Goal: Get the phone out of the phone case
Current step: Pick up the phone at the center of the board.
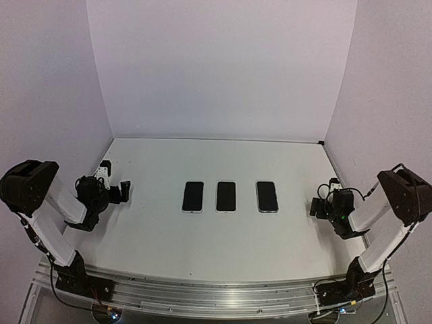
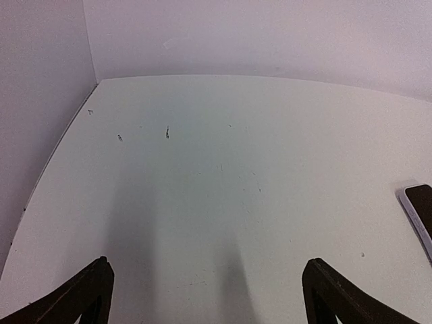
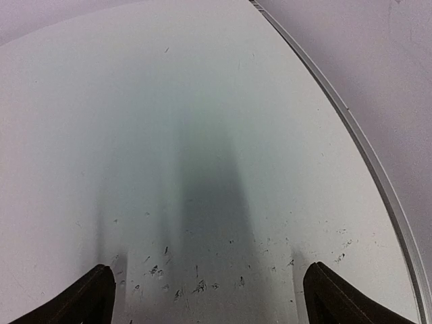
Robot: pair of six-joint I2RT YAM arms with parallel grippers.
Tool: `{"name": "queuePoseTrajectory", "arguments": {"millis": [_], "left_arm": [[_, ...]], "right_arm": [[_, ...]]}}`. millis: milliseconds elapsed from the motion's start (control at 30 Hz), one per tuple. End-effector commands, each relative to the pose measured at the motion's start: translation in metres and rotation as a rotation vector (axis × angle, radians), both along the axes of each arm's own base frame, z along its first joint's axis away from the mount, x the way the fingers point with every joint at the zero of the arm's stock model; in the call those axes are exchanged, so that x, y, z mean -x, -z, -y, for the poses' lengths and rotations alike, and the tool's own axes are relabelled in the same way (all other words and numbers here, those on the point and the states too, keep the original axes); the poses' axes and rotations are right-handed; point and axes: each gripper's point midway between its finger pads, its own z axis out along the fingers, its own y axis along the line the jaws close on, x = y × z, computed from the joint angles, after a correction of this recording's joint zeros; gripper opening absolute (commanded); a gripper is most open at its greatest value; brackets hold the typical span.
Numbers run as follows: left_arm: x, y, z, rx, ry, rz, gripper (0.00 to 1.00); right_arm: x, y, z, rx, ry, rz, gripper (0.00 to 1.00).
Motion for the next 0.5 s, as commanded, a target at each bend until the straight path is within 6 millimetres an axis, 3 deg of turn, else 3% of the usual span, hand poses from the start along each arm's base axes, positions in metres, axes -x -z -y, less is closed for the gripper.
{"name": "queuePoseTrajectory", "arguments": {"millis": [0, 67, 100, 167, 233, 300, 467], "left_arm": [[-0.010, -0.022, 0.004, 0.002, 0.014, 0.077, 1.00], [-0.010, -0.021, 0.004, 0.002, 0.014, 0.077, 1.00], [-0.010, -0.022, 0.004, 0.003, 0.014, 0.078, 1.00], [-0.010, -0.022, 0.005, 0.005, 0.023, 0.080, 1.00], [-0.010, -0.031, 0.009, 0.005, 0.043, 0.092, 1.00], [-0.020, -0.041, 0.016, -0.003, 0.083, 0.039, 1.00], [-0.058, -0.076, 0.043, 0.142, 0.158, -0.205, 0.96]], "right_arm": [[-0.016, -0.019, 0.004, 0.014, 0.022, -0.004, 0.98], [-0.029, -0.040, 0.013, 0.035, 0.087, -0.050, 0.98], [-0.039, -0.059, 0.016, 0.032, 0.113, -0.026, 0.98], [-0.054, -0.086, 0.009, -0.001, 0.093, 0.005, 0.98], [-0.070, -0.116, -0.007, -0.085, 0.037, 0.040, 0.98], [-0.075, -0.127, -0.029, -0.206, -0.032, -0.001, 0.96], [-0.084, -0.154, -0.089, -0.550, -0.129, -0.118, 0.71]]}}
